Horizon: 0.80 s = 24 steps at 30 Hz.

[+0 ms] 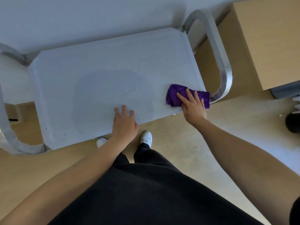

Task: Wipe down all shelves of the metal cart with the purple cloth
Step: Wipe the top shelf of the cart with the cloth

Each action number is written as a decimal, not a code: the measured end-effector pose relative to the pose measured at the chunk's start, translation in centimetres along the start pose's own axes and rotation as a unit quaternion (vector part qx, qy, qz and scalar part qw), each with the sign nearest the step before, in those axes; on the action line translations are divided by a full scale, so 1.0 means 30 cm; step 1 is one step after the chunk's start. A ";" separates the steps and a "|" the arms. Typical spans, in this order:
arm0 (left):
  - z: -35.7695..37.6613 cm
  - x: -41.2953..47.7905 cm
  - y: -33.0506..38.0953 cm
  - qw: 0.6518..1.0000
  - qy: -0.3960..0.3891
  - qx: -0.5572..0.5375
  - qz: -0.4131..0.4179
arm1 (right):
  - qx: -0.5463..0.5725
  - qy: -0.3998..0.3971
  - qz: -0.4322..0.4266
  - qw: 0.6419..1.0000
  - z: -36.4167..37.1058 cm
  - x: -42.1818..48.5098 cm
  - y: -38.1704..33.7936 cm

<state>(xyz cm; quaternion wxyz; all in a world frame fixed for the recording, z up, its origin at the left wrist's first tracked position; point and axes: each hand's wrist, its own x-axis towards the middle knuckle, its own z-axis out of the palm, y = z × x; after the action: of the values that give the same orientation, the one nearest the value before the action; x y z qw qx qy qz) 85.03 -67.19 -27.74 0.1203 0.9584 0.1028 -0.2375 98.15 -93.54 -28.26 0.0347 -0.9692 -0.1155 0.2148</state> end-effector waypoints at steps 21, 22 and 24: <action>0.049 -0.005 0.008 1.000 0.014 0.003 -0.004 | 0.011 -0.024 -0.020 0.999 -0.029 0.087 -0.077; 0.051 -0.006 0.004 1.000 0.013 0.000 -0.003 | 0.019 -0.027 0.003 0.999 -0.036 0.097 -0.064; 0.048 -0.007 -0.004 1.000 0.013 -0.009 -0.001 | 0.039 -0.030 0.040 0.998 -0.032 0.101 -0.089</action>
<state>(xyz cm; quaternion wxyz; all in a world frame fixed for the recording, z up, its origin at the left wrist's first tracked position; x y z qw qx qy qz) 84.21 -67.51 -28.89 0.1270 0.9603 0.1074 -0.2241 100.68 -90.26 -28.32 0.0609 -0.9641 -0.0694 0.2490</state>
